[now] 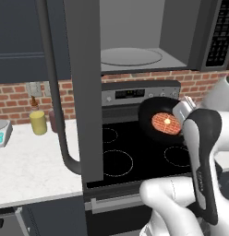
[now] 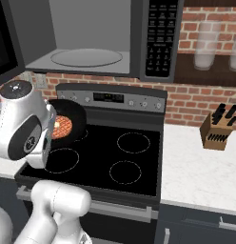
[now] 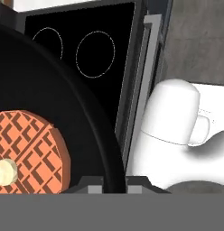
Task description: Open the microwave, place the bowl with waffle inside the microwave, then close the microwave door and turn it on.
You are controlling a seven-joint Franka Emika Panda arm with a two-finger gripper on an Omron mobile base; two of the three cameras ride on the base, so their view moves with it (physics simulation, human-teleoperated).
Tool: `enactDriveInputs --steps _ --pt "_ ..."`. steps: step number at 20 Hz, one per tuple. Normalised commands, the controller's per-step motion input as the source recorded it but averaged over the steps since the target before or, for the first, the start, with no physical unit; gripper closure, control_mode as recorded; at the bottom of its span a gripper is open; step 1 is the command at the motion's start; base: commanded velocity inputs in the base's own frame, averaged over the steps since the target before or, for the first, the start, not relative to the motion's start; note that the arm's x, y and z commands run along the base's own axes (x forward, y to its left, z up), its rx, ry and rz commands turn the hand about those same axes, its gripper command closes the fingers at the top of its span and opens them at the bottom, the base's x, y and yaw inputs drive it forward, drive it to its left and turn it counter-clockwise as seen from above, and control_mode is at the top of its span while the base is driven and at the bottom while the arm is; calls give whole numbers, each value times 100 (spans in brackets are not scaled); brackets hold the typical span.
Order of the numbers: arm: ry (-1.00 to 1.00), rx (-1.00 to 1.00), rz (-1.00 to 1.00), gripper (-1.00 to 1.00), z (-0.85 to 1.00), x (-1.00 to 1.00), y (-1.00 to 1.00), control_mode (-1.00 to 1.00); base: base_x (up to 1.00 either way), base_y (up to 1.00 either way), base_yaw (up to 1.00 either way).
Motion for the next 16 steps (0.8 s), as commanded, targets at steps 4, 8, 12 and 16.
enactDriveInputs --steps 4,8,12,16 --pt "15 0 -19 100 100 -6 -6 -100 0 0 0" --pt "1 2 -2 100 83 0 -13 -100 0 0 0" --pt "-13 1 3 100 39 0 -25 -100 0 0 0" --pt "-20 1 5 100 52 0 -14 -100 0 0 0"
